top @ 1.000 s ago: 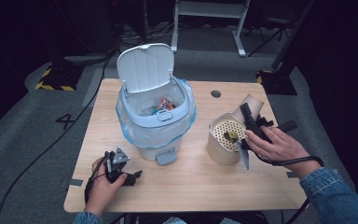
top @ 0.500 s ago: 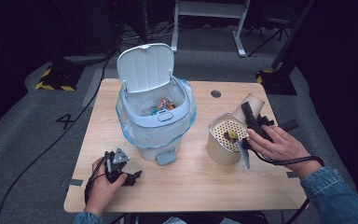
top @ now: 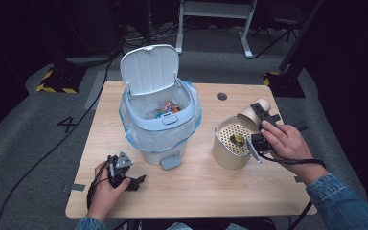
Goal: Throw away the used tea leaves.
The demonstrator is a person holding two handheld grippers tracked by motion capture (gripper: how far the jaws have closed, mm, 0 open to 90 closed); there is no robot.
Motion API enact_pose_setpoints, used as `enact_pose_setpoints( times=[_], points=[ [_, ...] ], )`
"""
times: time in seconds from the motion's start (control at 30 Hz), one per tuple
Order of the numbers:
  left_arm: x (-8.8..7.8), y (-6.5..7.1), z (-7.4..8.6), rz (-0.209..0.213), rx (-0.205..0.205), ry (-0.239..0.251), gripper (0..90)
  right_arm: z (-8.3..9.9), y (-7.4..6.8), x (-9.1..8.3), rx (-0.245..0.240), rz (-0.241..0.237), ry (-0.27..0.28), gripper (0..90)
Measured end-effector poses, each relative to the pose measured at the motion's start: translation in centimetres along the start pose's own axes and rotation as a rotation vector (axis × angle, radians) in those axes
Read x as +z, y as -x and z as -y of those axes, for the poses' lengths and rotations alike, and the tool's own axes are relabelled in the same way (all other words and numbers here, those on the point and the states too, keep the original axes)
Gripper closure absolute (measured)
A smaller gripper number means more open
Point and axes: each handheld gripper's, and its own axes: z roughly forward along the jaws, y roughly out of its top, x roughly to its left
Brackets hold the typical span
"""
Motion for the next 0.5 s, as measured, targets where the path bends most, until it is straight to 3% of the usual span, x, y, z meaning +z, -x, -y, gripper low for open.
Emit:
enact_pose_setpoints(
  times=[0.07,0.13,0.2,0.37,0.5],
  points=[
    [0.0,0.0,0.0,0.000,0.000,0.000,6.7,0.4,0.2,0.3,0.106,-0.055,0.022,33.9],
    [0.0,0.0,0.0,-0.002,0.000,-0.001,6.8,1.0,0.3,0.5,0.249,-0.123,0.051,33.8],
    [0.0,0.0,0.0,-0.003,0.000,0.000,6.8,1.4,0.6,0.8,0.339,-0.176,0.075,33.7],
    [0.0,0.0,0.0,-0.003,0.002,-0.001,6.8,3.0,0.7,1.4,0.658,-0.335,0.130,33.4],
    [0.0,0.0,0.0,-0.003,0.003,-0.001,6.9,4.4,0.7,2.0,0.943,-0.485,0.192,33.1]
  ],
)
